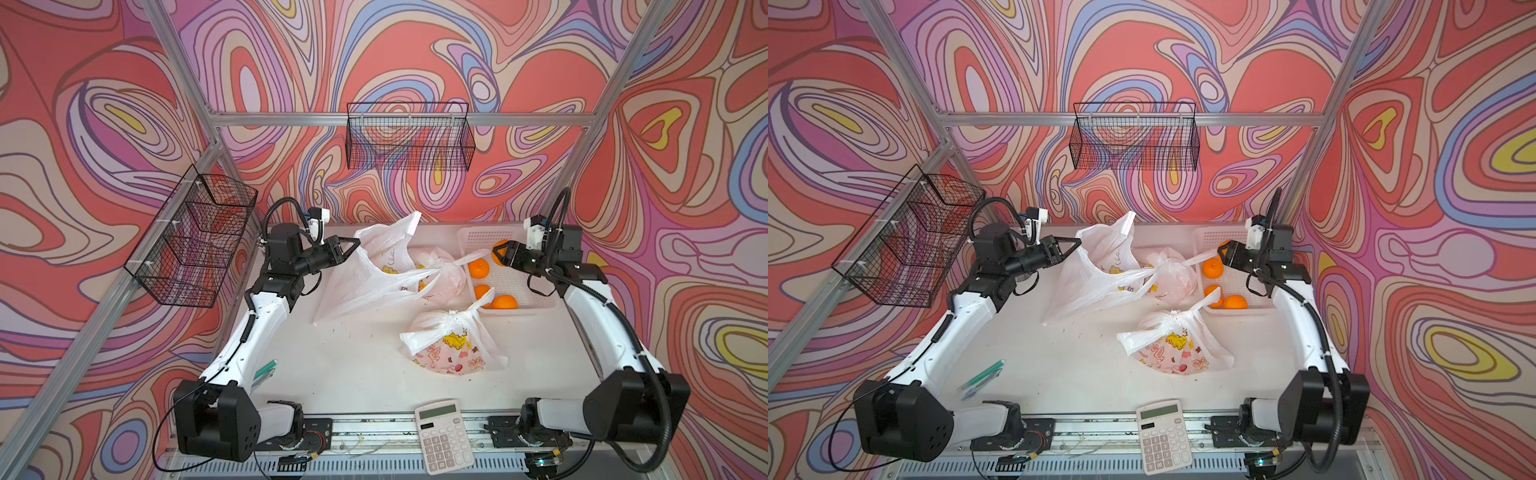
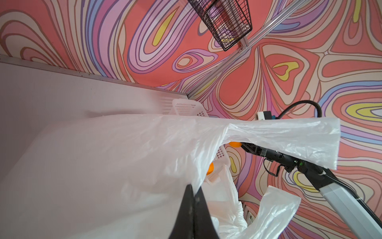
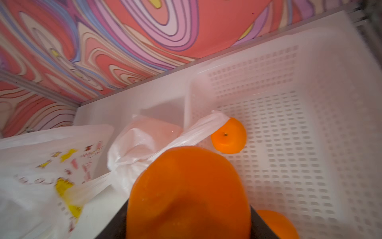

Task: Place the oranges into plastic bags & tie knots
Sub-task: Pick up the orange from the basket, then place the orange in the plastic bag.

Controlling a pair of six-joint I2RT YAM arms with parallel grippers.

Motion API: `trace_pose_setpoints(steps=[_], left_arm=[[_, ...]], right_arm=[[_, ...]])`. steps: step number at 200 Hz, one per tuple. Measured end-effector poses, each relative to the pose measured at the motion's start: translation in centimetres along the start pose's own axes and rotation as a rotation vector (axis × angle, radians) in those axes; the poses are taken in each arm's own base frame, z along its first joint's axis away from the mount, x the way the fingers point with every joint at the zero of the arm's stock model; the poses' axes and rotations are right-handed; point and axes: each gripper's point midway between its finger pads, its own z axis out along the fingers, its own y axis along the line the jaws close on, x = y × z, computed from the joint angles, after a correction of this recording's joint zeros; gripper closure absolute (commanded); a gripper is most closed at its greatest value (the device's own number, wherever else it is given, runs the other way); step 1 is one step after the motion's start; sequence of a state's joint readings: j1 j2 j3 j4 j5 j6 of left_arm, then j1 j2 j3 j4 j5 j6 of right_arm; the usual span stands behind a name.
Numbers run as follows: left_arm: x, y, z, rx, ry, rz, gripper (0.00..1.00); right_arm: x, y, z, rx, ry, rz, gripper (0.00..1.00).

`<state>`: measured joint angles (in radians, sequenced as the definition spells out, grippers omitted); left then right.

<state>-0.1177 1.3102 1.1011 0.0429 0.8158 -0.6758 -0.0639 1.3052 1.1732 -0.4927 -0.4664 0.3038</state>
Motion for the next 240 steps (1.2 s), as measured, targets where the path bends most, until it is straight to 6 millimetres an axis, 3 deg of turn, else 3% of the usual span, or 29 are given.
trace_pose_setpoints(steps=[36,66,95,128,156,186,211,240], left_arm=[[0.4,0.9,1.1,0.027,0.024,-0.045,1.00],[1.2,1.4,1.4,0.040,0.052,-0.080,1.00],[1.5,1.0,1.4,0.061,0.065,-0.082,1.00],[2.1,1.0,1.6,0.074,0.080,-0.097,1.00],[2.2,0.9,1.7,0.079,0.080,-0.110,1.00],[2.1,1.2,1.7,0.063,0.068,-0.110,1.00],[1.9,1.5,1.7,0.050,0.057,-0.110,1.00],[1.9,2.0,1.9,0.031,0.052,-0.118,1.00]], right_arm=[[5.1,9.6,1.4,-0.306,0.125,0.019,0.58],[7.8,16.0,2.9,-0.453,0.198,-0.006,0.58],[9.4,20.3,5.1,-0.527,0.241,-0.025,0.56],[10.7,23.5,7.9,-0.566,0.261,-0.035,0.35],[11.6,23.7,9.8,-0.535,0.269,-0.037,0.14],[10.6,21.9,9.8,-0.447,0.226,-0.057,0.13],[8.0,19.9,7.8,-0.380,0.156,-0.069,0.15],[3.9,15.5,3.9,-0.287,0.036,-0.068,0.14]])
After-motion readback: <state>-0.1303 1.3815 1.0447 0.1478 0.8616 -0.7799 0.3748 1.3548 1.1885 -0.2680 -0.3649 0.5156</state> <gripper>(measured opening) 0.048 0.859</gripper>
